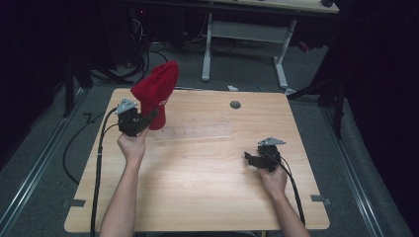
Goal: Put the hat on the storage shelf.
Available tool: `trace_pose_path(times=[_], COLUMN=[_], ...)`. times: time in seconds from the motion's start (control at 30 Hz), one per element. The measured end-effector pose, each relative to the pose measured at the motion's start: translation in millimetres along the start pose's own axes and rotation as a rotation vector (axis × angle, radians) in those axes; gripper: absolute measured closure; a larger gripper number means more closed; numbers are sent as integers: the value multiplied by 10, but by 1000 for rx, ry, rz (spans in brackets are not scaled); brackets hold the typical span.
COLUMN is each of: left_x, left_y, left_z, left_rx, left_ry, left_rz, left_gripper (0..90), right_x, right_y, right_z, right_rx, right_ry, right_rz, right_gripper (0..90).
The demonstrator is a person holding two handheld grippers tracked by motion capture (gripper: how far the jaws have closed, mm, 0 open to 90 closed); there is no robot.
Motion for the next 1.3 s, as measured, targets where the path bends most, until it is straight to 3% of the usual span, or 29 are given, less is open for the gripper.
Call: trace_pose_path(times=[0.17, 0.4, 0.57, 0.67, 0.73, 0.87, 0.93, 1.03, 1.3], left_x=[-69, -125, -198, -266, -297, -308, -321, -316, -397], left_y=[7, -50, -58, -62, -30, 25, 42, 66, 105], left_z=[4, 150, 240, 349, 384, 477, 504, 567, 612], left_rx=[7, 6, 3, -12, -19, -40, -51, -60, -72], left_ry=[-2, -20, -1, -24, -14, -44, -40, -79, -76], left_rz=[-12, -35, -55, -78, -73, -74, -76, -83, -104], left_gripper=[856, 855, 854, 851, 851, 849, 846, 840, 783], right_x=[1, 0, 1, 1, 1, 0, 0, -1, 0], right_y=[0, 0, 0, -1, -1, -1, -2, -2, -2], right_z=[0, 0, 0, 0, 0, -1, -1, 0, -1], right_rx=[0, 0, 0, 0, 0, 0, 0, 0, 0], right_ry=[1, 0, 2, 1, 1, 0, 0, -2, -1], right_rz=[0, 0, 1, 1, 1, 1, 2, 2, 2], right_gripper=[340, 339, 339, 339, 339, 338, 338, 337, 337])
Point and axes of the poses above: each handheld gripper's, and its own axes: y roughly backward along the jaws, z roughly out of its underside, x roughly to its right, the point moved 9 cm from there along -y, roughly forward along the jaws, and after that the axes turned 14 degrees about -z, right-handed, at the moved point
